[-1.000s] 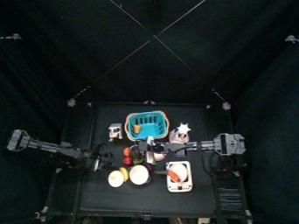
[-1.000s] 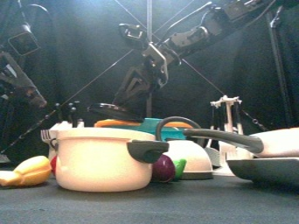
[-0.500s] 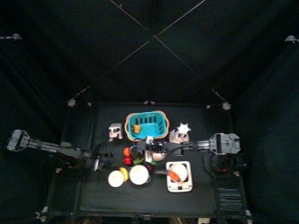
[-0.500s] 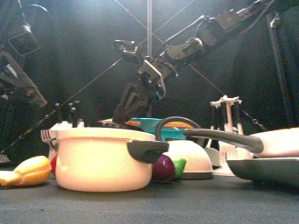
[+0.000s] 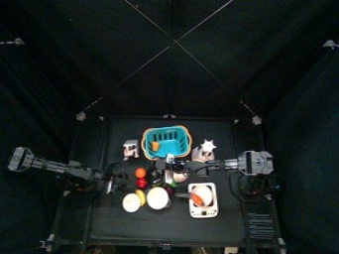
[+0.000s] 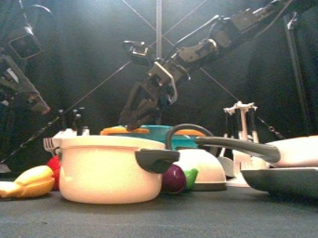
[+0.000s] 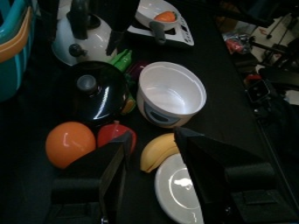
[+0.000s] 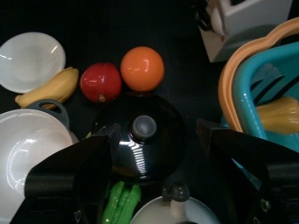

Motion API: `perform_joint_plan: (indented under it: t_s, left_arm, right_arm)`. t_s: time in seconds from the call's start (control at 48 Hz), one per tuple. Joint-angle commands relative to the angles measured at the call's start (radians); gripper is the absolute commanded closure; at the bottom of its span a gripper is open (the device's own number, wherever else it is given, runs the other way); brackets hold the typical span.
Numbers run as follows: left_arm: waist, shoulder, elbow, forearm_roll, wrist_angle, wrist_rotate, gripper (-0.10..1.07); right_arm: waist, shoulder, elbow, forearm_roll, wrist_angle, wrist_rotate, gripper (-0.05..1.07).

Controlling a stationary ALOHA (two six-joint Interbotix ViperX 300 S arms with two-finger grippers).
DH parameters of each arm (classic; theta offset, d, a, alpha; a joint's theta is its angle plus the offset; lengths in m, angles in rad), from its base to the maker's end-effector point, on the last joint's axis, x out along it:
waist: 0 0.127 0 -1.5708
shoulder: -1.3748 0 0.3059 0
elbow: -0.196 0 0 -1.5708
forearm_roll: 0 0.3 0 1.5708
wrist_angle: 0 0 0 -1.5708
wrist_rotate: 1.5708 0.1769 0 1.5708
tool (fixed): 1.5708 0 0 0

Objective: Place pot lid onto table

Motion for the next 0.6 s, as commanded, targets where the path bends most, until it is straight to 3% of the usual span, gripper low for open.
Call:
perform_joint_plan:
  t_s: [0.0,0.312,0.583]
  left_arm:
    - [0.002,0.002,-0.011,-0.002,-0.006,0.002,0.15]
    - [0.006,0.002,-0.008,-0.005,-0.008,-0.003,0.15]
    - [0.023,0.002,-0.034,-0.087,-0.057,0.002,0.15]
  right_arm:
    - [0.005,-0.083,0.005,0.0,-0.009,0.0,0.03]
    - [0.011,-0.17,0.13,0.0,-0.028,0.0,0.03]
    - [-0.035,-0.233,0.25,-0.026,-0.229,-0.014,0.03]
